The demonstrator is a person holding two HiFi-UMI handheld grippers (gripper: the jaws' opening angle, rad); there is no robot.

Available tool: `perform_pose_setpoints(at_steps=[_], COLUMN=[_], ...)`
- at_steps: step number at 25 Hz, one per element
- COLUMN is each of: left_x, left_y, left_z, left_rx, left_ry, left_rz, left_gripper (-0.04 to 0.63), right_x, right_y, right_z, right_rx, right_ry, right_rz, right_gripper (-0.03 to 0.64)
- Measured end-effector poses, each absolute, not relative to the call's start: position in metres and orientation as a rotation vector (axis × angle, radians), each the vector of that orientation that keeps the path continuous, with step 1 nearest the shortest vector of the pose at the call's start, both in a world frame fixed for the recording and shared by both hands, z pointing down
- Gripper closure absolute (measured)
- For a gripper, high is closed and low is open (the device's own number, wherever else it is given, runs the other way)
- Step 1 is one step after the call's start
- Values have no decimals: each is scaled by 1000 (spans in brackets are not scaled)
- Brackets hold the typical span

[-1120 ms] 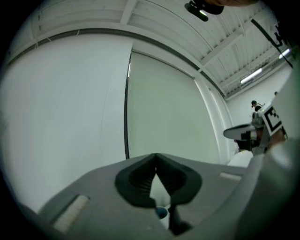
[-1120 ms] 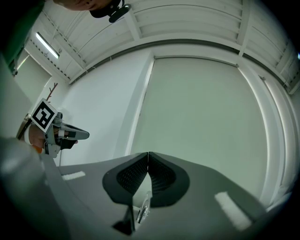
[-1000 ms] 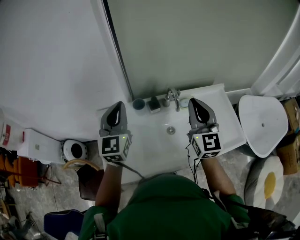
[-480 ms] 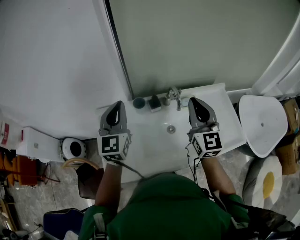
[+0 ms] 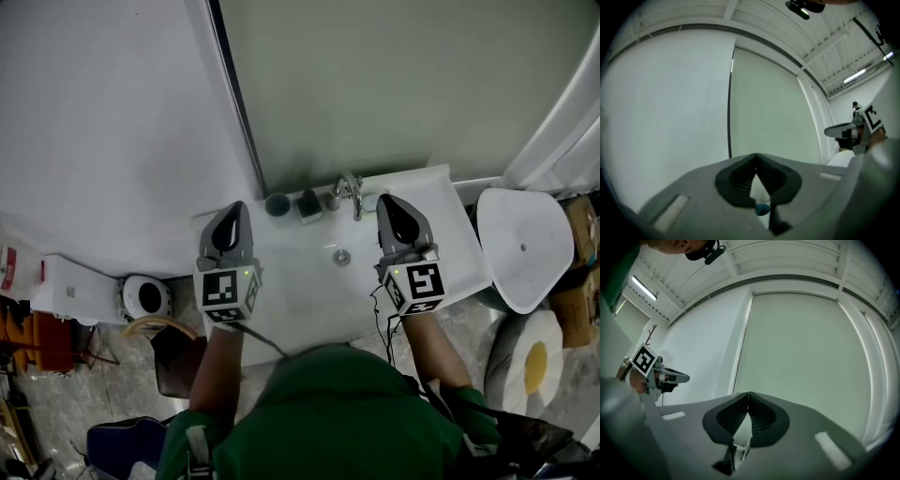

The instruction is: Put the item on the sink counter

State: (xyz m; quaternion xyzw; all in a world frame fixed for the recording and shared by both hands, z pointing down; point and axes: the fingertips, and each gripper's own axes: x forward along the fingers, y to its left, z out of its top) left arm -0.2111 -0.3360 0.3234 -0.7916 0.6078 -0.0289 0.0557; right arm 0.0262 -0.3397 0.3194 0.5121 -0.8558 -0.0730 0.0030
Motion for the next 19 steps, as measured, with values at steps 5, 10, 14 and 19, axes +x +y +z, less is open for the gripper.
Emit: perform_pose_setpoints(at_steps=[5, 10, 14, 19], left_x=[-211, -209, -213, -216], left_y=[-338, -338, -343, -346], left_z=[325, 326, 330, 330], left_rx=[-2420, -2437, -2447, -2465], left_ry=[1828, 1804, 1802, 1777], left_rz=[-69, -60, -57, -26], left_gripper=[597, 597, 597, 597], right_x=[24, 22, 20, 15], right_y=[-341, -340, -344, -348], right_z=[320, 322, 325, 326], right_rx=[1604, 1605, 1605, 1608], right_ry=[-2678, -2670, -2655, -2646], right_rz=[-229, -223, -217, -215], right_gripper=[614, 614, 614, 614])
